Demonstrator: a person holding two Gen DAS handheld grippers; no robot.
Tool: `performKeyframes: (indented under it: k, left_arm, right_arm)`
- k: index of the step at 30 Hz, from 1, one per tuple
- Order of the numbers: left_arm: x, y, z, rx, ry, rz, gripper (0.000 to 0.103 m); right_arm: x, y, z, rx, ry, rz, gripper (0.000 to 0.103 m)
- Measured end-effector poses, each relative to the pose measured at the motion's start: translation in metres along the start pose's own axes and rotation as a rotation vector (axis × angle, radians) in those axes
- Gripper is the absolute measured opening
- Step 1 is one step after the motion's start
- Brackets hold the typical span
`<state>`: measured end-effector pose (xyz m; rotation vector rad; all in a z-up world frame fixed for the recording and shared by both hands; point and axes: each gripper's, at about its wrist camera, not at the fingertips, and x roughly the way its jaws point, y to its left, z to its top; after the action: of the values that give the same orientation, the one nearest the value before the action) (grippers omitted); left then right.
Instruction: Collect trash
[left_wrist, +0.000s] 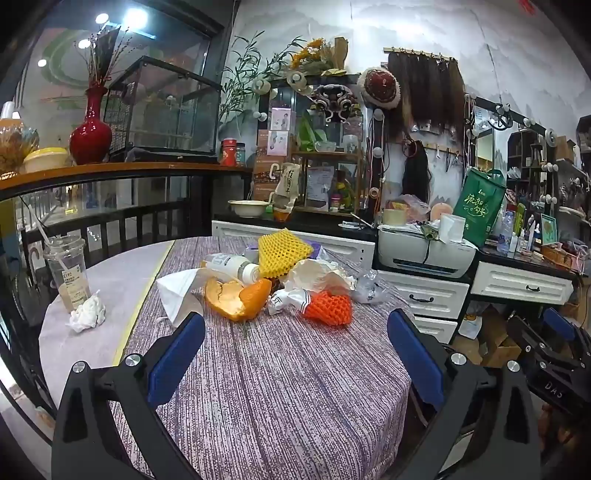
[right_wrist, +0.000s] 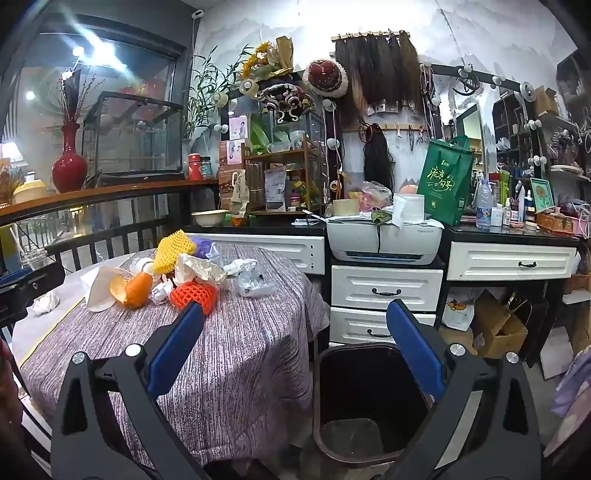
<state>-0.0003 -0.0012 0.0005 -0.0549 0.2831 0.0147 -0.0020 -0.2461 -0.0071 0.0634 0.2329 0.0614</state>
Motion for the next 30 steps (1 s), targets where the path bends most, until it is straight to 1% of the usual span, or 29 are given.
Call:
performKeyframes:
  k: [2, 3, 4, 13, 15, 30]
  left_arm:
    - [0.000, -0.002, 0.001, 0.009, -0.008, 0.002, 0.098]
    - [0.000, -0.003, 0.001, 0.015, -0.011, 0.005, 0.098]
    - [-0.004, -0.001, 0.001, -0.008, -0.013, 0.003, 0.098]
    - [-0.004, -0.001, 0.005, -0.006, -0.009, -0.004, 0.098]
    - [0.000, -0.002, -0.003, 0.009, -0.008, -0.002, 0.098]
    - [0.003, 0.000, -0.006, 0.008, -0.004, -0.003, 0.098]
  right_arm:
    - [-0.002, 0.002, 0.000, 0.003, -0.001, -0.004, 0.097]
    - [0.000, -0.001, 0.000, 0.013, 0.009, 0.010, 0.097]
    - [0.001, -0.001, 0.000, 0.015, 0.010, 0.010, 0.097]
    - [-0.001, -0.003, 0.001, 0.009, 0.001, 0.011, 0.097]
    - [-0.001, -0.003, 0.001, 0.004, 0.003, 0.010, 0.097]
    - [-0.001, 0.002, -0.001, -0.001, 0.006, 0.005, 0.097]
